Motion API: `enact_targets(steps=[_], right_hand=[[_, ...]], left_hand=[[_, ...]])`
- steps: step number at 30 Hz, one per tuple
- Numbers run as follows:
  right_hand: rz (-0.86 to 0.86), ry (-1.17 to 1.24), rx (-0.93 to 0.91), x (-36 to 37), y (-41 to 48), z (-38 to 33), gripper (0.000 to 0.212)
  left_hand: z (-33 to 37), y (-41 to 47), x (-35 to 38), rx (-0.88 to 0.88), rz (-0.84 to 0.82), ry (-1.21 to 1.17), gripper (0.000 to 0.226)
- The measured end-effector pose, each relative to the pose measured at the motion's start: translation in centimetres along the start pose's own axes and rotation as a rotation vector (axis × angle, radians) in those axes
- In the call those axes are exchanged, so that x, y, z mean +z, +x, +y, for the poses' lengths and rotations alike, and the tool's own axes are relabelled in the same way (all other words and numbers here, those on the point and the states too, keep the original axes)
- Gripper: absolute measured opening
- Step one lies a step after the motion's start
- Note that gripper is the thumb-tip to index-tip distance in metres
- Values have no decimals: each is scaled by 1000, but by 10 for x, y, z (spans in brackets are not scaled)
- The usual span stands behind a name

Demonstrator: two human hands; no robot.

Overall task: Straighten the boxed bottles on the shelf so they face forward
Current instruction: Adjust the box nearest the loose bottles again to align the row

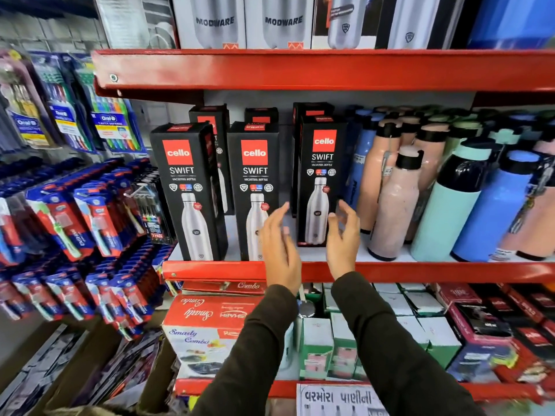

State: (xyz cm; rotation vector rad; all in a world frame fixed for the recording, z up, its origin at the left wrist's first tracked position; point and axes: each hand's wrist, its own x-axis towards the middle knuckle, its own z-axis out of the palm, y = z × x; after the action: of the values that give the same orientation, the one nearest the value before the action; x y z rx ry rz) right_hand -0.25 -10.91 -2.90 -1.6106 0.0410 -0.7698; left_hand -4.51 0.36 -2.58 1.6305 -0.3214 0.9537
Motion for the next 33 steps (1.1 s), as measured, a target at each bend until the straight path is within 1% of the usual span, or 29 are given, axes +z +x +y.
enact_targets(steps=[2, 4, 7, 11, 13, 14, 24, 33], right_hand=[[-86, -35, 46, -7, 17, 4, 47], [-164, -58, 93, -9, 32, 5, 50], [-246, -92, 141, -9, 50, 7, 50], [-324, -52, 195, -8, 56, 11, 48], [-325, -20, 188, -7, 55, 11, 47], [-320, -11, 174, -7, 55, 12, 47], [-311, -12, 147, -15, 45, 12, 46], [-236, -15, 159, -31, 13, 0, 41]], left_hand=[[2, 8, 21, 11, -90, -27, 42], [-1, 19, 41, -38, -112, -47, 45], [-6, 35, 64, -256, -123, -90, 50], [-29, 52, 77, -587, -153, -83, 50], [-38, 54, 78, -688, -195, -84, 48], [-40, 54, 78, -710, -211, -71, 48], [-38, 42, 71, -691, -207, -76, 48], [-21, 13, 53, -661, -153, -67, 46]])
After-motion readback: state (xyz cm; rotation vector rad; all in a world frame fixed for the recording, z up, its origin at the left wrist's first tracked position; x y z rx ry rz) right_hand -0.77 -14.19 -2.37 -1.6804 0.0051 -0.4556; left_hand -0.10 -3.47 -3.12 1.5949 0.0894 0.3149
